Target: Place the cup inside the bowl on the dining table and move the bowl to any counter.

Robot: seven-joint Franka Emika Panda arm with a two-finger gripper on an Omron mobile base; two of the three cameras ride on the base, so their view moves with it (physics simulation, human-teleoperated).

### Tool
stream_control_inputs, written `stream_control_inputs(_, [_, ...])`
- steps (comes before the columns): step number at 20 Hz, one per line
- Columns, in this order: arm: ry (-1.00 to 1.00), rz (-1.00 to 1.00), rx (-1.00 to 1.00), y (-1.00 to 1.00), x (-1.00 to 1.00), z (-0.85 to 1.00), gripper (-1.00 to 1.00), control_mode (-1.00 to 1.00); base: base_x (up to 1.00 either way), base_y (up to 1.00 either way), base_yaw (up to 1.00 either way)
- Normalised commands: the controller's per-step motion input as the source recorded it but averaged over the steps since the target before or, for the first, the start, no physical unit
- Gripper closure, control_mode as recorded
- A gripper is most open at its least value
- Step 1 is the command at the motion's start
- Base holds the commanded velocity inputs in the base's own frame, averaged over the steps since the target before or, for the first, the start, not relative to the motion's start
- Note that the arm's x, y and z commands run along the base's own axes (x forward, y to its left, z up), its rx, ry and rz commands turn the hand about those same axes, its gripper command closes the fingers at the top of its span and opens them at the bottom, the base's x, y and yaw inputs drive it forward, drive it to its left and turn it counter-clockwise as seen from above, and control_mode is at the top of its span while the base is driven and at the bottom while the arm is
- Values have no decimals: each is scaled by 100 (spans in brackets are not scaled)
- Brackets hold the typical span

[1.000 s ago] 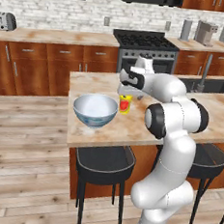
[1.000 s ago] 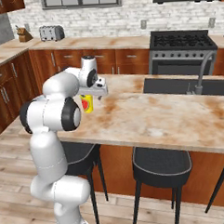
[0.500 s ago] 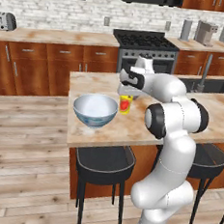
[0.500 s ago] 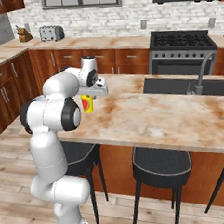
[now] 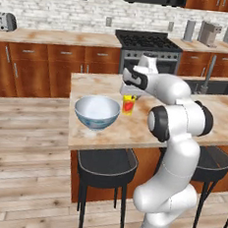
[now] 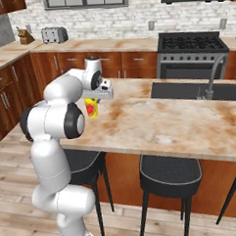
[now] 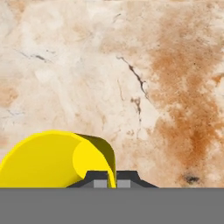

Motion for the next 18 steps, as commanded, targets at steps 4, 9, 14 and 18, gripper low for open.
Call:
stream_control_inputs(4, [0, 0, 0, 0, 0, 43, 100, -100, 0, 0, 0])
stream_control_inputs(9, [0, 0, 0, 7, -6, 47, 100, -100, 0, 0, 0])
stream_control_inputs(14, [-1, 0, 0, 11, -18, 41, 100, -100, 0, 0, 0])
stream_control_inputs(18, [-3, 0, 0, 16, -25, 39, 100, -100, 0, 0, 0])
